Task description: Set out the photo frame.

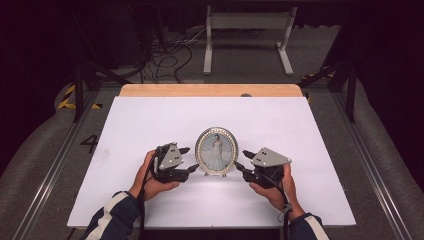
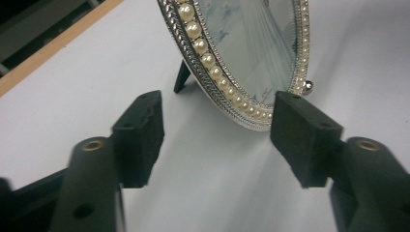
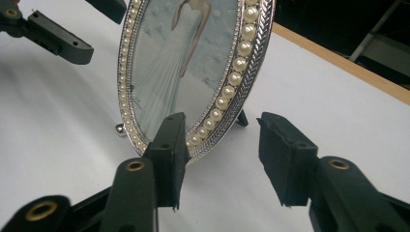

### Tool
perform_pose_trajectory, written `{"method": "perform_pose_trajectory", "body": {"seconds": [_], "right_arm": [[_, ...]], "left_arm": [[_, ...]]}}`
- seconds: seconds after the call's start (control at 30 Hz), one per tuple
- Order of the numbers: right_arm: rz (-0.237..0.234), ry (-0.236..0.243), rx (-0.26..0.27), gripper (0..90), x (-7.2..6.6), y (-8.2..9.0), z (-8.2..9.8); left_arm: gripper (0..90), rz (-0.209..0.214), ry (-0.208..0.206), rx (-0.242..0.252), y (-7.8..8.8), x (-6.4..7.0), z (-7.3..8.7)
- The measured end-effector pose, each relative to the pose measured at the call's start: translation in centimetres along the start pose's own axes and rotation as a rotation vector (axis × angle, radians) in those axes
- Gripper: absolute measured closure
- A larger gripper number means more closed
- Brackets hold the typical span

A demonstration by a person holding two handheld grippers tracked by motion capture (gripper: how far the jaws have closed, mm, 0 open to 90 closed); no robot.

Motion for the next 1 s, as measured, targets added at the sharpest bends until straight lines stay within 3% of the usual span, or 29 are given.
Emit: {"method": "perform_pose_trajectory", "body": {"seconds": [0.37, 0.63, 1.0], "right_arm": [[-0.002, 0.001, -0.029, 38.5, -0.1, -0.4, 0.3], [0.010, 0.020, -0.057, 25.9, -0.3, -0.9, 0.5], [0.019, 0.037, -0.093, 19.7, -0.1, -1.1, 1.2]], "left_arm": [[22.6, -0.018, 0.004, -0.035, -0.1, 0.0, 0.6], [14.5, 0.017, -0.006, -0.052, -0.3, 0.3, 1.0], [10.3, 0.012, 0.017, -0.041, 0.0, 0.2, 1.5]]}}
Point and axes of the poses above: each handheld gripper's, and its own axes: y roughly backward along the jaws, z roughly out of its underside, x roughly to its right, the point moved 6 cm from there along -y, roughly forward along the jaws, and after that the axes turned 11 degrees about -x, right-handed, at the moved point
